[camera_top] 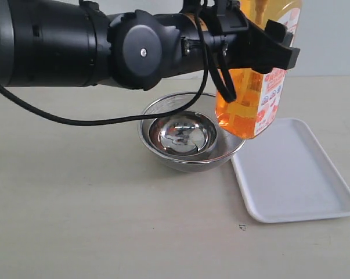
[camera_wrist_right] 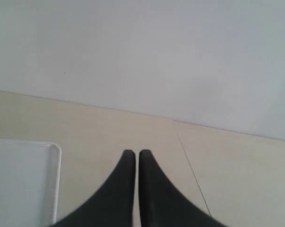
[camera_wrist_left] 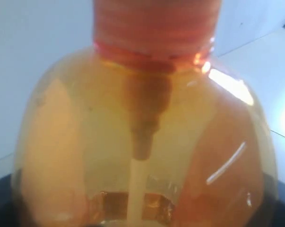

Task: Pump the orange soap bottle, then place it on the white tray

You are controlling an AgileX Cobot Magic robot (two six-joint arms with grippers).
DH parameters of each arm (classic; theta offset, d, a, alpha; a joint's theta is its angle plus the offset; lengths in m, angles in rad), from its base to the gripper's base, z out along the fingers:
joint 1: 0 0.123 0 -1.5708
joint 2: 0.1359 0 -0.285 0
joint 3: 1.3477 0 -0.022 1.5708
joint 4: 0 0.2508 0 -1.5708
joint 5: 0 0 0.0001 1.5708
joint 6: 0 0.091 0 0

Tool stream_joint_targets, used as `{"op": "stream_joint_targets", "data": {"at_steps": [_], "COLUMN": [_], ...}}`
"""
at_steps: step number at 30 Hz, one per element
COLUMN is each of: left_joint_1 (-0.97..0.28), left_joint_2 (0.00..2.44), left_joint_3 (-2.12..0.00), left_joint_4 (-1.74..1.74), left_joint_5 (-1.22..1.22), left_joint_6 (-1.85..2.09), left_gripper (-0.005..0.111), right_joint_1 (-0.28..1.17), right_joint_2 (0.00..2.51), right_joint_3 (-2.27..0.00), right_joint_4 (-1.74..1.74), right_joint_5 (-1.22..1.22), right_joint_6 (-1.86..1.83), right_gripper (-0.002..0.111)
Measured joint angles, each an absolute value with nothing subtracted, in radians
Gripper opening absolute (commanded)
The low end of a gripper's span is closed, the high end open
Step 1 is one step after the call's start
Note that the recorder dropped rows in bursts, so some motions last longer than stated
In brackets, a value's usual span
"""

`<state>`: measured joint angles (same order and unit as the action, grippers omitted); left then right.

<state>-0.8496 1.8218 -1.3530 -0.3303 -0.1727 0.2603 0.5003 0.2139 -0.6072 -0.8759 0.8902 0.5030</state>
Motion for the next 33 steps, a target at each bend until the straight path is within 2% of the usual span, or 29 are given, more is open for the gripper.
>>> {"op": "stream_joint_targets", "data": {"at_steps": [10,18,25,33], "left_joint_1": [-0.885,-0.893,-0.893,-0.904], "left_joint_2": [1.847,1.851,1.851,1.883], "left_joint_3": [-1.391,-1.393,-1.393,-1.406], "left_joint_4": [-0.325,-0.325,-0.325,-0.325], "left_joint_5": [-0.171,-0.166,-0.166,-0.170], "left_joint_6": [0.260,0.260,0.260,0.260], "left_gripper": [0.005,0.005,0.005,0.005], "right_joint_1": [0.500,0.500,0.500,0.500], "right_joint_2": [0.187,0.186,0.186,0.186], "right_joint_3": [-0.607,-0.607,-0.607,-0.669], "right_joint_4": [-0.212,0.231,0.355,0.267], "right_joint_5": [0.729,0.861,0.953,0.980], "right_joint_6": [-0.019,-0.364,-0.484,-0.480], "right_gripper": [0.000,0.000,0.000,0.000]}}
